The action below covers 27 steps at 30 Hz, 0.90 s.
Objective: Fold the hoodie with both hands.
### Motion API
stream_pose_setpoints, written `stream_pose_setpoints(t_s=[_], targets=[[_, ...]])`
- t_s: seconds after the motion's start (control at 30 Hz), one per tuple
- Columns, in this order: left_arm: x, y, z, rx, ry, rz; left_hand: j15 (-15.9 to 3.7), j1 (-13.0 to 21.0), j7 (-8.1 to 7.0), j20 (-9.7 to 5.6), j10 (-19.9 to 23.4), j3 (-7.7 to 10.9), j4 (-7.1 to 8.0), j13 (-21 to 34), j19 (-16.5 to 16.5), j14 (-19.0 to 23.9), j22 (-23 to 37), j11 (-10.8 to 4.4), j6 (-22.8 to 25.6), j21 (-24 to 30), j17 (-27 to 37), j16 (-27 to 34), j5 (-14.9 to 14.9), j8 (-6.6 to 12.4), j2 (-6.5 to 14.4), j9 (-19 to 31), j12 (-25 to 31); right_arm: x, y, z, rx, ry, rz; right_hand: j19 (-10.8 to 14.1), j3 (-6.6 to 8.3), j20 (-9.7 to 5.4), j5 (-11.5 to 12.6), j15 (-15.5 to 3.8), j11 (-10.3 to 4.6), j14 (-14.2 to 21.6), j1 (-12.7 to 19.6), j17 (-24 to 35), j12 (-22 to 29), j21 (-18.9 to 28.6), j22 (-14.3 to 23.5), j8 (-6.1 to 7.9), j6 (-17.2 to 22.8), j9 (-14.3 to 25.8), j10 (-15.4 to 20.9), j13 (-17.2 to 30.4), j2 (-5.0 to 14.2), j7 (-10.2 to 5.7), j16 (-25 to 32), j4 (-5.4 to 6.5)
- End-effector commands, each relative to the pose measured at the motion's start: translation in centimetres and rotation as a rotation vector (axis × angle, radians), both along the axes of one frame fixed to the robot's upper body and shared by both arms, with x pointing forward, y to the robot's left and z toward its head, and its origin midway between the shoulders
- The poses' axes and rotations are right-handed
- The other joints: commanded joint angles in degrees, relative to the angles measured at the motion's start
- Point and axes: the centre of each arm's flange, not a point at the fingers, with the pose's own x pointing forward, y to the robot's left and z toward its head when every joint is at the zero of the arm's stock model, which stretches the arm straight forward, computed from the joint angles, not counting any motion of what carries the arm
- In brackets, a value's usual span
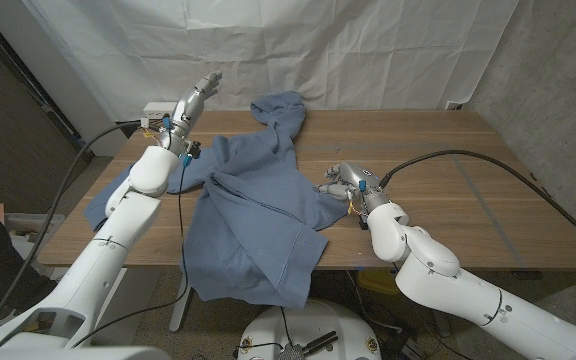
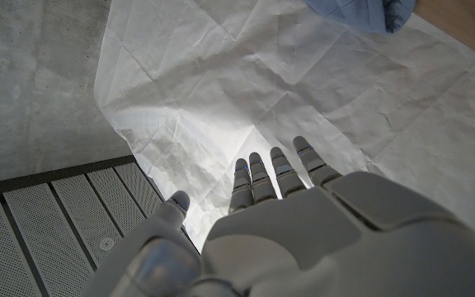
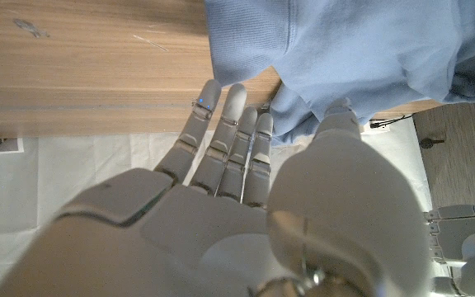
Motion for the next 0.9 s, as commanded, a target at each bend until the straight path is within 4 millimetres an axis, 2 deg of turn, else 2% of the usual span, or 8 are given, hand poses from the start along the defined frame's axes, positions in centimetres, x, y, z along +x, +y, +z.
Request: stream_pose_setpoints(t_s=[0.03,0.13,0.27,0.57,0.73,0.9], targets=[[0.0,0.1,0.4,-0.03,-0.002,-0.036,-0.11,-0.1,0.02,0.2,0.3,0.44,0.15,0.1,0.2,0.5,0.1,-0.12,0.5,-0.2,0.1,0.0,0.5,0.29,5.6,0.2,0.1,0.1,1.4,-1.6,-0.154,-0.064,-0.114,-1.1,-0.05,-0.46,0.9,-4.94,-0.79,-0.6,1.3,0.0,0.5,-0.5,0.0,0.07,0.0,0.0,-0.2,0.6,-0.18,-0.4,0.8,-0.84],[-0.1,0.0,0.4,-0.026,-0.001,-0.039,-0.1,-0.1,0.08,0.16,0.3,0.44,0.15,0.1,0.2,0.5,0.1,-0.06,0.5,-0.3,0.1,0.0,0.5,0.29,5.7,0.2,0.1,0.5,1.7,-1.6,-0.178,-0.092,-0.138,-1.7,0.48,-1.32,2.0,-6.16,-2.45,-1.6,3.5,0.1,0.7,-1.0,0.1,-0.28,-1.1,-0.3,-1.1,1.2,0.24,-2.47,1.5,-2.11],[-0.2,-0.2,0.4,-0.021,0.0,-0.042,-0.02,-0.1,0.11,0.14,0.3,0.43,0.15,0.1,0.2,0.4,0.1,-0.25,0.6,-0.3,0.1,0.0,0.5,0.3,5.7,0.2,0.1,1.4,1.7,-1.7,-0.185,-0.127,-0.17,-2.0,1.04,-2.01,2.8,-7.29,-3.3,-1.7,5.7,0.7,1.1,-1.4,0.1,-0.2,-1.3,-0.5,-1.3,1.8,0.77,-3.16,2.6,-3.28],[-0.6,-0.1,0.4,-0.019,-0.006,-0.036,-0.13,-0.1,0.06,0.05,0.3,0.42,0.15,0.1,0.2,0.4,0.1,-0.19,0.7,-0.4,0.1,0.0,0.6,0.32,5.7,0.2,0.1,2.3,1.8,-2.0,-0.268,-0.13,-0.214,-3.7,-0.05,-2.56,3.3,-7.56,-3.9,-3.5,5.0,1.8,1.6,-2.3,0.2,-0.21,-2.2,-0.7,-2.9,2.8,0.41,-3.83,4.2,-2.99],[-0.8,-0.2,0.5,-0.013,-0.013,-0.036,-0.12,-0.1,0.11,0.03,0.3,0.41,0.15,0.1,0.2,0.4,0.1,-0.08,0.8,-0.4,0.1,0.0,0.6,0.35,5.7,0.2,0.1,3.1,1.0,-2.3,-0.315,-0.081,-0.259,-4.1,-0.24,-2.84,3.6,-7.96,-4.55,-4.0,5.5,2.7,2.0,-2.7,0.2,-0.06,-2.1,-0.8,-3.2,3.3,0.5,-4.25,5.3,-3.23],[-0.8,-0.3,0.6,-0.013,-0.016,-0.035,-0.14,-0.1,0.17,0.0,0.3,0.41,0.14,0.1,0.2,0.4,0.1,-0.11,0.8,-0.5,0.1,0.0,0.6,0.36,5.7,0.2,0.1,3.7,0.8,-2.9,-0.346,-0.051,-0.267,-4.0,-0.66,-2.73,3.8,-7.9,-4.34,-4.3,5.5,3.1,2.8,-2.8,0.2,0.53,-0.7,-0.9,-3.2,3.9,0.43,-3.93,6.2,-3.21]])
